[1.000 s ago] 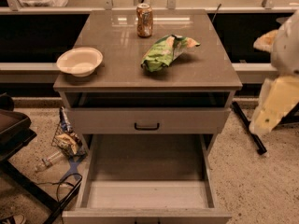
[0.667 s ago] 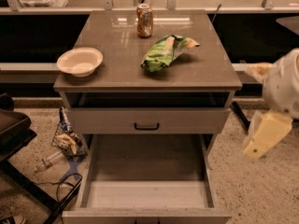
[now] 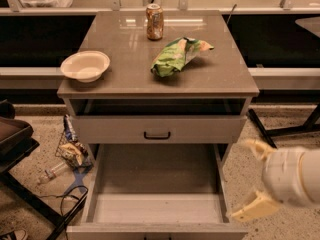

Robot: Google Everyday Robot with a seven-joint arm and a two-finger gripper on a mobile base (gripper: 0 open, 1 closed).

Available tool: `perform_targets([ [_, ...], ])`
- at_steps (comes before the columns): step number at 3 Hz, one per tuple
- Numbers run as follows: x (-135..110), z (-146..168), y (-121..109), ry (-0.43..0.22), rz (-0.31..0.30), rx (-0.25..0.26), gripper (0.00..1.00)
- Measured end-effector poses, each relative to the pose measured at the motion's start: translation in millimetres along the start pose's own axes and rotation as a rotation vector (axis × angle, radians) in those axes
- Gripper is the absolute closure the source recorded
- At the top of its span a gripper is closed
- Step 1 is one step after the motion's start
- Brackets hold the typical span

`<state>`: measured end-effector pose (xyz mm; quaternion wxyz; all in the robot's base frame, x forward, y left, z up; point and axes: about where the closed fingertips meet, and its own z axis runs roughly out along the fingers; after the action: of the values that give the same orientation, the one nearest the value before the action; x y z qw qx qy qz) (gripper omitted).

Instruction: Close middle drawer

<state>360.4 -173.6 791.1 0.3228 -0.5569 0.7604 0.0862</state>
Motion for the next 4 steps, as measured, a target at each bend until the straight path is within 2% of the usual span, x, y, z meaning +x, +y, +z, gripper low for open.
perform_targets([
  [1,41.6,52.6,44.3,-0.045,0.079,-0.025,0.36],
  [2,71.3,87.4,76.2,-0.053,0.136,-0.06,0.59],
  [3,70.7,87.5,76.7,-0.05,0.133,-0.061,0.9],
  [4,70.3,87.7,77.1,-0.049,0.132,-0.061,1.0],
])
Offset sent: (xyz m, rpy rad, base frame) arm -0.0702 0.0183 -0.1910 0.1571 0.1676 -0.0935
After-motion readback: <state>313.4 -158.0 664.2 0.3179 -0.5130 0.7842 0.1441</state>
